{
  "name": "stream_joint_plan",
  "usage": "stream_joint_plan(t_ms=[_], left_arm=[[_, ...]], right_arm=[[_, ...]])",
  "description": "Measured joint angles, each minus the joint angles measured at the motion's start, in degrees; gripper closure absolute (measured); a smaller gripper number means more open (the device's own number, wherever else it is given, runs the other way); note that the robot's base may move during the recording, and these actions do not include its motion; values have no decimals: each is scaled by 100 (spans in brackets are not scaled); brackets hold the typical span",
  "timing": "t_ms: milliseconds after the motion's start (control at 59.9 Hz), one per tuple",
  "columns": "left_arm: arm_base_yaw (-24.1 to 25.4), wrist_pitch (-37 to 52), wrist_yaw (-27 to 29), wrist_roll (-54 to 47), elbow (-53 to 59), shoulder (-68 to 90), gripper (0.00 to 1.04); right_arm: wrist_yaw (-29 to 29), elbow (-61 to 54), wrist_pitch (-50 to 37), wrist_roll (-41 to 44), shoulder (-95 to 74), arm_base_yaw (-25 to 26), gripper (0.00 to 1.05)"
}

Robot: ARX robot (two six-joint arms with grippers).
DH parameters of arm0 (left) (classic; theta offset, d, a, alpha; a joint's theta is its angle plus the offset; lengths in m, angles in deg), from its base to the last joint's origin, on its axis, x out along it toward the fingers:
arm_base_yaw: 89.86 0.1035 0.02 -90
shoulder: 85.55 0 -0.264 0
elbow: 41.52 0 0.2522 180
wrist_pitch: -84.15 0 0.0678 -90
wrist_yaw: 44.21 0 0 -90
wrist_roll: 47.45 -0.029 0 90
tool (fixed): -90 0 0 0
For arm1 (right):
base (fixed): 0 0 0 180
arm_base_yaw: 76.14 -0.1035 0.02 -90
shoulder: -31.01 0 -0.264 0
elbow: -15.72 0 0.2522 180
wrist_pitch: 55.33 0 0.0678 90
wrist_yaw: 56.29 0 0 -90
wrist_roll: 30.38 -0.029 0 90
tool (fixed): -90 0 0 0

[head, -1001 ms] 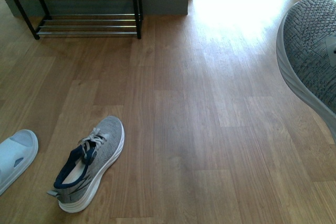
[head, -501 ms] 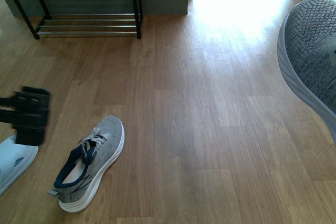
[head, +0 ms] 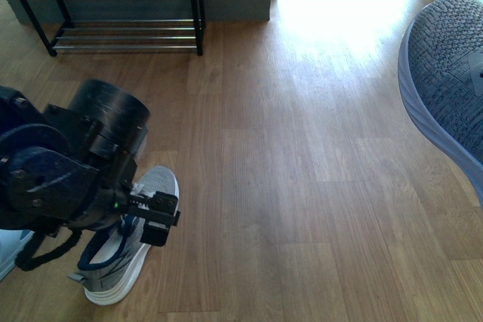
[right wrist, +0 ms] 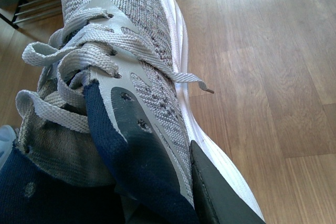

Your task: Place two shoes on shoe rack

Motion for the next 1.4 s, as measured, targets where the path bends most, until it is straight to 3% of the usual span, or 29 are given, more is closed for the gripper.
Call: stream_joint_plan(t_ms=[567, 1402], left_arm=[[-289, -546, 192, 168, -1322, 1884, 9], [-105, -662, 538, -680, -1596, 2050, 9]], right_arm=[[0, 0, 0, 0, 0, 0, 103], [0, 0, 0, 0, 0, 0, 103]])
